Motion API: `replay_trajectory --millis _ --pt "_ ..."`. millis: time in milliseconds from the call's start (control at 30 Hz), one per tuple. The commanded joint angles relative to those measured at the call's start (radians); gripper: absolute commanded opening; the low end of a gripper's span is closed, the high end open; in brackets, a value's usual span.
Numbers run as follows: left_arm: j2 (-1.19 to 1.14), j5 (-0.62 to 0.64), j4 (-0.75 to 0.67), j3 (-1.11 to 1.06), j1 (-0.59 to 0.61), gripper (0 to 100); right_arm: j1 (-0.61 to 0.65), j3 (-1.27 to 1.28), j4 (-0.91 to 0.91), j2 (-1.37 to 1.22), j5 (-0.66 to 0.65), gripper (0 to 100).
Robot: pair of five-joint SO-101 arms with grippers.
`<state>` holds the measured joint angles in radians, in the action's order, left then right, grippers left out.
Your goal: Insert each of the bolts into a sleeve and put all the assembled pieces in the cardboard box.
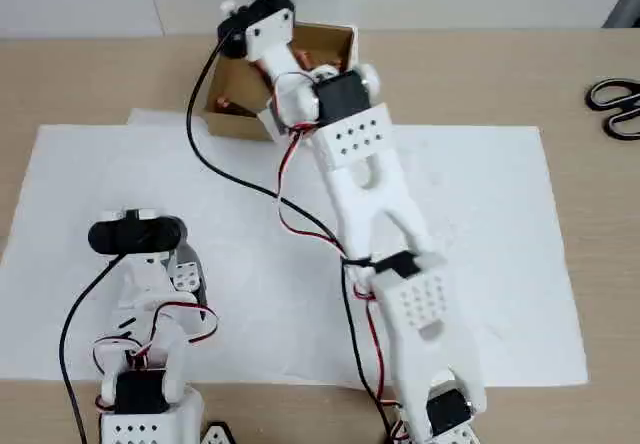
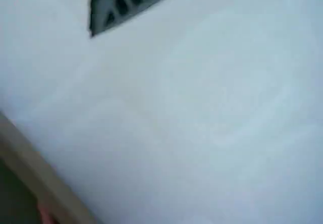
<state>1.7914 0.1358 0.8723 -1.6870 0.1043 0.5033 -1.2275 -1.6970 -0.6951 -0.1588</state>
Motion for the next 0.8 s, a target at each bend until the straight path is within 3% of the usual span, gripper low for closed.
replay_trajectory --millis 0,233,467,567,700,767 --pt "0.009 0.002 0.005 0.005 -0.003 1 0.001 0.285 -0.008 0.26 0.014 22.4" --pt "0.009 0.002 0.006 0.005 -0.003 1 0.028 0.913 0.004 0.685 0.035 22.4" --pt "0.009 0.002 0.006 0.005 -0.003 1 -0.045 1.206 0.107 0.983 0.282 22.1" --pt "0.009 0.002 0.006 0.005 -0.003 1 -0.111 1.316 0.117 1.086 0.353 16.5" --pt "0.009 0.002 0.006 0.005 -0.003 1 -0.179 1.484 0.113 1.208 0.374 1.2" --pt "0.009 0.002 0.006 0.005 -0.003 1 -0.196 1.579 0.107 1.264 0.387 1.4"
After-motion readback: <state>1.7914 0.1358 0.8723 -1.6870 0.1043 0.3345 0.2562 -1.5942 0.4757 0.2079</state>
